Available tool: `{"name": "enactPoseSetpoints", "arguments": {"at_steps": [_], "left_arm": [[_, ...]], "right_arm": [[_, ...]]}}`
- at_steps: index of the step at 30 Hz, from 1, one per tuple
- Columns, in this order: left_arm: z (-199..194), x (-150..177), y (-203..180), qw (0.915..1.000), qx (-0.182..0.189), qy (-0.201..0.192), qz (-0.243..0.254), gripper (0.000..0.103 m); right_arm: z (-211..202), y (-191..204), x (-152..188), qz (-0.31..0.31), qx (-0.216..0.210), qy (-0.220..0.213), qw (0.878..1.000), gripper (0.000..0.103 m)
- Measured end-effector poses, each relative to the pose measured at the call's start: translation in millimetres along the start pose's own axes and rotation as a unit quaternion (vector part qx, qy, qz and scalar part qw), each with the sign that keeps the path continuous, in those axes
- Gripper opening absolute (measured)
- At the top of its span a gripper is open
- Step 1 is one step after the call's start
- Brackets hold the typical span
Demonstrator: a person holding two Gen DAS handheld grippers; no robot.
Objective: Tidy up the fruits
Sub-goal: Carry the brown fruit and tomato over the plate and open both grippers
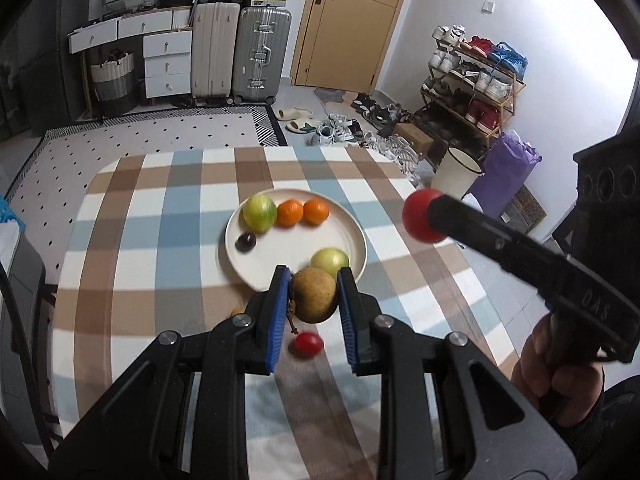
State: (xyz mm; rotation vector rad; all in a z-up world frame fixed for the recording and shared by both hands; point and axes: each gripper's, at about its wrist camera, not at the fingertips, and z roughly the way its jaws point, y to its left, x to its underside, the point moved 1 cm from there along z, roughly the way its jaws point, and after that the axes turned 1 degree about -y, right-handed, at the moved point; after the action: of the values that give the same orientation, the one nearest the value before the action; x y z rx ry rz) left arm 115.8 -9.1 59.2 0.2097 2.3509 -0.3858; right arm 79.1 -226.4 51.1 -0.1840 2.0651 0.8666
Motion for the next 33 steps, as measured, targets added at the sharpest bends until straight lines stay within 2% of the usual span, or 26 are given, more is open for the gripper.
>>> {"name": "enactPoseSetpoints", "arguments": {"at_steps": [7, 10, 12, 20, 22, 24, 29, 33], "left_arm": [[46.1, -16.7, 8.7, 0.9999, 0.012, -0.008, 0.004, 0.021], [73.9, -18.2, 19.5, 0.9999, 0.011, -0.001, -0.003, 0.021], [89.4, -17.9, 25.3, 0.9999, 0.012, 0.001, -0.001, 0.021], [154.0, -11.4, 50.2, 0.9994, 0.023, 0.024, -0.001, 0.021], [167.0, -8.9, 56.3, 0.9993, 0.023, 0.029, -0.006, 0.021], [176.4, -6.5, 59.8, 0.9993, 0.021, 0.031, -0.004, 0.021], [198.8, -1.8, 66.5, 0.9989, 0.025, 0.04, -0.002, 0.021], [209.7, -2.0, 73.9, 0.9979, 0.045, 0.045, -0.007, 0.021]], "right_arm": [[28.8, -24.4, 1.2, 0.014, 0.014, 0.02, 1.0, 0.03], [44.1, -40.8, 4.7, 0.032, 0.024, 0.029, 0.999, 0.03], [55.6, -47.9, 8.6, 0.028, 0.039, 0.038, 0.998, 0.03], [99.5, -73.2, 24.5, 0.035, 0.051, 0.07, 0.996, 0.03], [110.3, -77.1, 29.0, 0.022, 0.067, 0.076, 0.995, 0.03], [120.6, -78.7, 33.2, 0.002, 0.083, 0.082, 0.993, 0.03], [141.0, -86.3, 41.6, 0.003, 0.079, 0.095, 0.992, 0.03], [149.3, -88.9, 45.7, -0.011, 0.092, 0.1, 0.991, 0.03]]}}
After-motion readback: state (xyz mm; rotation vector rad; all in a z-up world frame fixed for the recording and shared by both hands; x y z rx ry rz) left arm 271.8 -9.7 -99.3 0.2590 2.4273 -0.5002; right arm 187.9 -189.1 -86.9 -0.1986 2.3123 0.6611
